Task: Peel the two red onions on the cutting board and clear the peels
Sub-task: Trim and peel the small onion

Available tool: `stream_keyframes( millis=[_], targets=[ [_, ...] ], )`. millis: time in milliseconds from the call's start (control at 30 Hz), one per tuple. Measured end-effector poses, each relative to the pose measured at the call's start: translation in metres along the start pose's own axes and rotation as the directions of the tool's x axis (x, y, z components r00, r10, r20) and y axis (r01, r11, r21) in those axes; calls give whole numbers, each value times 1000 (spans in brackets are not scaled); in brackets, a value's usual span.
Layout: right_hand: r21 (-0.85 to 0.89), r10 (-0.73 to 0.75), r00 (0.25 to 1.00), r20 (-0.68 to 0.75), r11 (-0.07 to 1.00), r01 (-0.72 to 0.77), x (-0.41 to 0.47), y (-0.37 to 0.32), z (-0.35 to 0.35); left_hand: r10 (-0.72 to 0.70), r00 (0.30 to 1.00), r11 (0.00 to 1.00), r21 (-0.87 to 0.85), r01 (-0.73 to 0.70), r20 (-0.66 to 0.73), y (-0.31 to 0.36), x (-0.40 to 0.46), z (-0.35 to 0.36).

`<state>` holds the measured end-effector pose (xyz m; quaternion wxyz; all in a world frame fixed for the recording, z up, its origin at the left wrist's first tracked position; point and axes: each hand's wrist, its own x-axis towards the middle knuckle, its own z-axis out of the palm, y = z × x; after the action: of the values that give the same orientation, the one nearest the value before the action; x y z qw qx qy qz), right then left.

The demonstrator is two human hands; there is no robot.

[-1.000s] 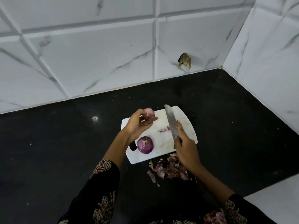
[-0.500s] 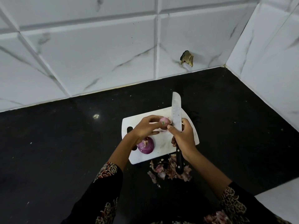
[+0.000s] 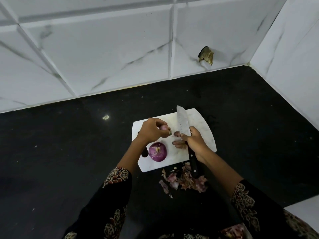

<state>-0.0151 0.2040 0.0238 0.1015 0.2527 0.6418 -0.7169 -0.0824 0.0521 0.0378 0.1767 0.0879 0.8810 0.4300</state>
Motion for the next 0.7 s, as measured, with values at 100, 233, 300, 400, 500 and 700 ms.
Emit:
stream_keyframes(
  millis=[100, 233, 300, 400, 500, 700],
  targets=[
    [181, 54, 994, -98, 983, -35, 5, -2, -1, -6, 1000, 1000, 22, 6, 21, 2, 1, 6],
    [249, 48, 957, -287, 968, 26, -4, 5, -6, -17, 1000, 999, 34, 16, 26, 1, 4, 16],
    [191, -1, 944, -329, 979, 67, -12, 7, -9, -15, 1000, 998, 57, 13, 23, 1, 5, 19],
    [-102, -154, 934, -322, 987, 128, -25, 6, -13, -10, 999, 994, 105, 5, 47, 4, 8, 21],
    [-401, -298, 935, -191, 893, 202, -32, 2, -17, -12, 997, 987, 158, 0, 75, 5, 8, 20],
    [-753, -291, 950, 115, 598, 275, -38, 1, -9, 27, 1000, 979, 202, -28, 8, 7, 5, 20]
  ],
)
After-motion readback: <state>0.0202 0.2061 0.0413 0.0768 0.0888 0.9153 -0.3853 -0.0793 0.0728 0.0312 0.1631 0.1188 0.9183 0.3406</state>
